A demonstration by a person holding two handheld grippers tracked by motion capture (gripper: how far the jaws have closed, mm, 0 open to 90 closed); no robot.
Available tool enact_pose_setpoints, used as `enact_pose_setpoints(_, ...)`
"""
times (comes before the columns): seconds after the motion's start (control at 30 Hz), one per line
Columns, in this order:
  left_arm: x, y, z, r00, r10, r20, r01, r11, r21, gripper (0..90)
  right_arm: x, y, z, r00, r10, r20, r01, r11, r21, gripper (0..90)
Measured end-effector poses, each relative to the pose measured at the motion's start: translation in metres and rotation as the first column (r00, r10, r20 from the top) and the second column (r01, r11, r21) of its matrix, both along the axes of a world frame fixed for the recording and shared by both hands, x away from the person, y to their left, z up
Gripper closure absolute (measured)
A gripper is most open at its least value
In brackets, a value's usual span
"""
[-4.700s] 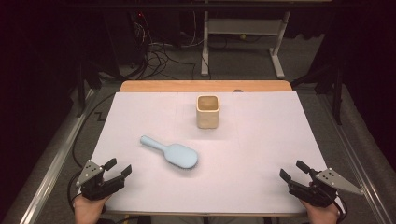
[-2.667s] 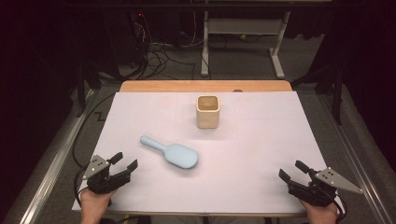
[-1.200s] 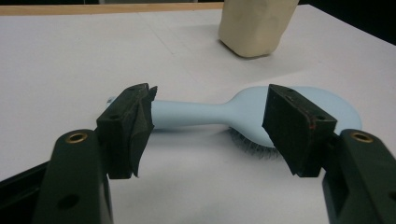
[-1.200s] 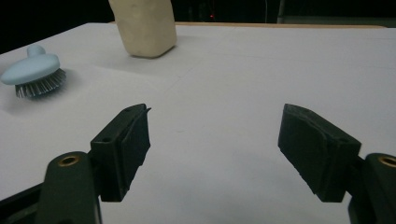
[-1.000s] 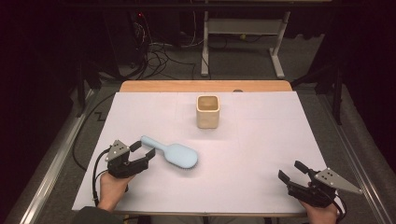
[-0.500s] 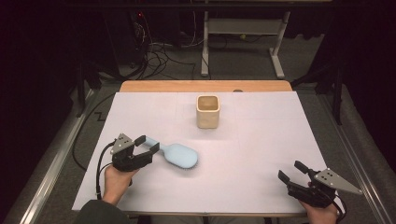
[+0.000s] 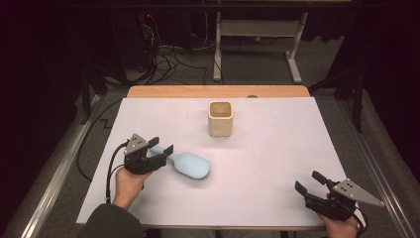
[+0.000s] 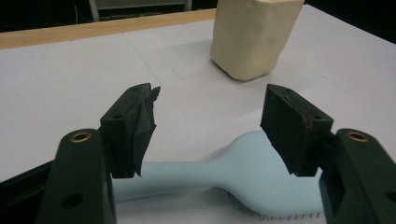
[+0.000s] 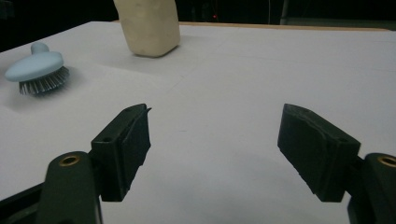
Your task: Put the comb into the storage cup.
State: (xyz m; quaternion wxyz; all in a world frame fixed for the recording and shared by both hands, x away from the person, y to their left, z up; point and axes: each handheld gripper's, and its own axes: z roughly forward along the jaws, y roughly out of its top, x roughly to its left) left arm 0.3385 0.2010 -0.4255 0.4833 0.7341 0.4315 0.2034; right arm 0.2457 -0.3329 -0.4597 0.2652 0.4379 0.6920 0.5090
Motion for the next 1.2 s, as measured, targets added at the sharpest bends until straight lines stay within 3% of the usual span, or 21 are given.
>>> enact_pose_setpoints(0.27,0.01,-0.006,0.005,0.9999,0.015,0.005,-0.016,0.999,0.043,34.7,0.0,0.0,0.0,1.0,0.002,-0.003,-0.002,1.0,-0.001,26.1)
enact_pose_setpoints(0.43,0.018,-0.008,0.011,0.9997,0.017,-0.018,-0.016,0.9985,0.053,36.1,0.0,0.0,0.0,1.0,0.005,-0.002,-0.005,1.0,0.0,26.1)
enact_pose_setpoints(0.7,0.032,-0.008,0.02,0.9974,0.003,-0.072,0.001,0.9983,0.058,39.0,0.0,0.0,0.0,1.0,0.001,0.002,-0.001,1.0,0.002,26.1)
enact_pose_setpoints(0.87,0.039,-0.011,0.027,0.9946,0.002,-0.104,0.009,0.9942,0.107,40.5,0.0,0.0,0.0,1.0,0.003,0.001,-0.003,1.0,0.002,26.1)
enact_pose_setpoints(1.03,0.046,-0.013,0.034,0.9884,0.002,-0.152,0.015,0.9933,0.114,42.3,0.0,0.0,0.0,1.0,0.004,0.001,-0.004,1.0,0.002,26.1)
enact_pose_setpoints(1.2,0.052,-0.018,0.038,0.98,0.002,-0.199,0.031,0.9861,0.163,43.2,0.0,0.0,0.0,1.0,0.005,0.0,-0.005,1.0,0.002,26.1)
